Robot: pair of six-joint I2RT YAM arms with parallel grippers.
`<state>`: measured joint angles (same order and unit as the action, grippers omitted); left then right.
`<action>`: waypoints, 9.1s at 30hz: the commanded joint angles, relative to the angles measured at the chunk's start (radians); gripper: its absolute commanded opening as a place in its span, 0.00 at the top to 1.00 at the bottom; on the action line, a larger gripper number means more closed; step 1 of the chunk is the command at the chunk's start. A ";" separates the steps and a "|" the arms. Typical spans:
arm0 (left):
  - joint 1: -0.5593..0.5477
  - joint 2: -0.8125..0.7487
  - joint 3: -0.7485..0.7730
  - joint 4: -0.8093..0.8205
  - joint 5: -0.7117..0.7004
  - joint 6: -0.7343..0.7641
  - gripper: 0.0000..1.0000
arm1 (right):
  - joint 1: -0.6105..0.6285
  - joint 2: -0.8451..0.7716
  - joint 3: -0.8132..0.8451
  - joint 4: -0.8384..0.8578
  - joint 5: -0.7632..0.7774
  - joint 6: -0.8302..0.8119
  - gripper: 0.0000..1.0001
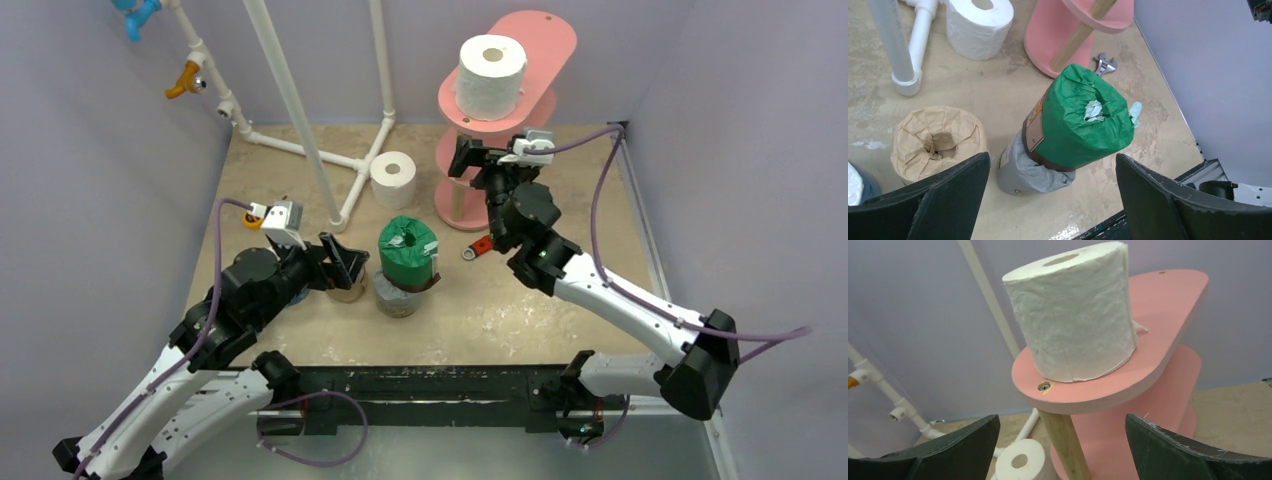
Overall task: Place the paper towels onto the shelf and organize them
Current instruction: Move the paper towel to the shelf, then pick up the paper towel from the center of the board.
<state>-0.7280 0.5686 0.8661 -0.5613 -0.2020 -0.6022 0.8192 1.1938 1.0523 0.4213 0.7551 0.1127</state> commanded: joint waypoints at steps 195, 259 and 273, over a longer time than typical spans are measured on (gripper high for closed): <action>-0.004 -0.149 -0.113 -0.110 -0.119 -0.116 0.05 | -0.214 -0.385 0.081 -0.606 -0.256 0.424 0.01; -0.004 -0.095 -0.221 -0.088 -0.110 -0.203 0.07 | -0.026 0.185 0.274 -0.916 -0.824 0.344 0.14; -0.004 -0.096 -0.234 -0.088 -0.116 -0.210 0.07 | -0.004 0.222 0.259 -0.929 -0.784 0.334 0.18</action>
<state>-0.7280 0.4778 0.6411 -0.6861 -0.3180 -0.8192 0.8066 1.4105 1.3083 -0.5095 -0.0620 0.4637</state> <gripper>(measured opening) 0.928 0.836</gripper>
